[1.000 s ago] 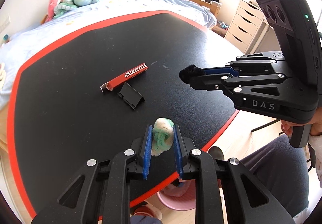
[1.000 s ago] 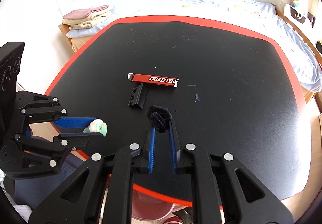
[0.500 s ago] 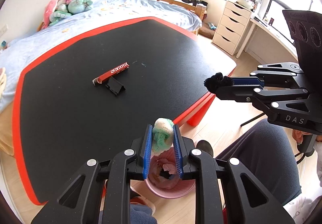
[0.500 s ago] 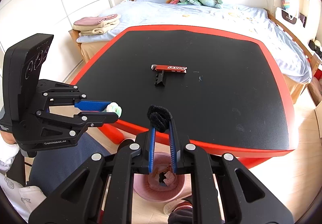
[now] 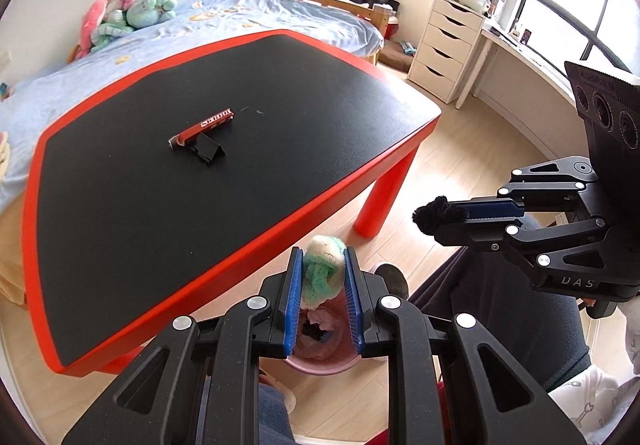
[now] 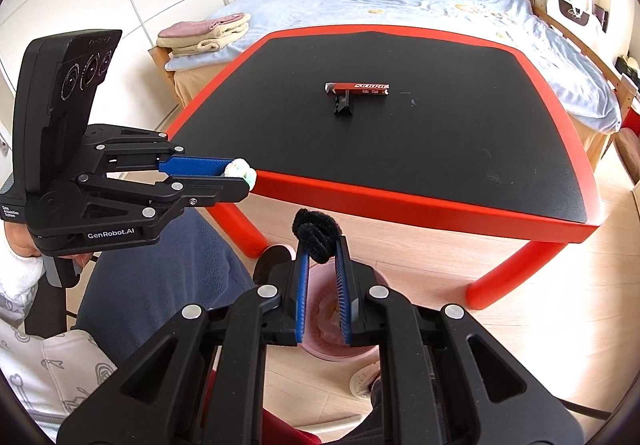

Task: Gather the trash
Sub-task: 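Carry the plush toy and hair tie to the wastebasket and open both tools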

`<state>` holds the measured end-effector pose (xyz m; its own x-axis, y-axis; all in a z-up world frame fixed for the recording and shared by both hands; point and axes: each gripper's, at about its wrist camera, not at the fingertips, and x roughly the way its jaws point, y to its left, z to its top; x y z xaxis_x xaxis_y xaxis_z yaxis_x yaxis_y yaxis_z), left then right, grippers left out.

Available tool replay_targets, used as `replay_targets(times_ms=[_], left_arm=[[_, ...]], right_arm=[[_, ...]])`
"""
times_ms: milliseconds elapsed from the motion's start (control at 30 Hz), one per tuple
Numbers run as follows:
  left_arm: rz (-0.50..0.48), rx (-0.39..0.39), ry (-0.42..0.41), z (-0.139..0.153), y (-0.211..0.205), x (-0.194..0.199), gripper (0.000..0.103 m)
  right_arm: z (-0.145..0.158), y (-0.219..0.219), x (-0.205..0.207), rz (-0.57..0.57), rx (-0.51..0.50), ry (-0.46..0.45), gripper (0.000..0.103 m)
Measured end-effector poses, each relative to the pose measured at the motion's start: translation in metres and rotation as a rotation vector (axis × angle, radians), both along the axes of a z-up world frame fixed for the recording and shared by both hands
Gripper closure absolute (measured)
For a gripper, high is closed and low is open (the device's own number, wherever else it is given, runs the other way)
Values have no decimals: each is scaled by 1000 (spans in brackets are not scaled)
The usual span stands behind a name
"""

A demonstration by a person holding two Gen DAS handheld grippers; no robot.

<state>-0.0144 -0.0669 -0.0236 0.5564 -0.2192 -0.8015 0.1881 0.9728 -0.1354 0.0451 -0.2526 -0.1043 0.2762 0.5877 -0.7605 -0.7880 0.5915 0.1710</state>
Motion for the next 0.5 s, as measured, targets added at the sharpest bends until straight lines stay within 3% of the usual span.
replay_targets(times_ms=[400, 467, 500], left_arm=[[-11, -3, -12, 2, -3, -6, 82], [-14, -5, -16, 2, -4, -8, 78], [-14, -4, -12, 2, -4, -8, 72]], right_arm=[[2, -2, -2, 3, 6, 1, 88], [1, -2, -1, -9, -3, -3, 79], [0, -3, -1, -22, -9, -11, 53]])
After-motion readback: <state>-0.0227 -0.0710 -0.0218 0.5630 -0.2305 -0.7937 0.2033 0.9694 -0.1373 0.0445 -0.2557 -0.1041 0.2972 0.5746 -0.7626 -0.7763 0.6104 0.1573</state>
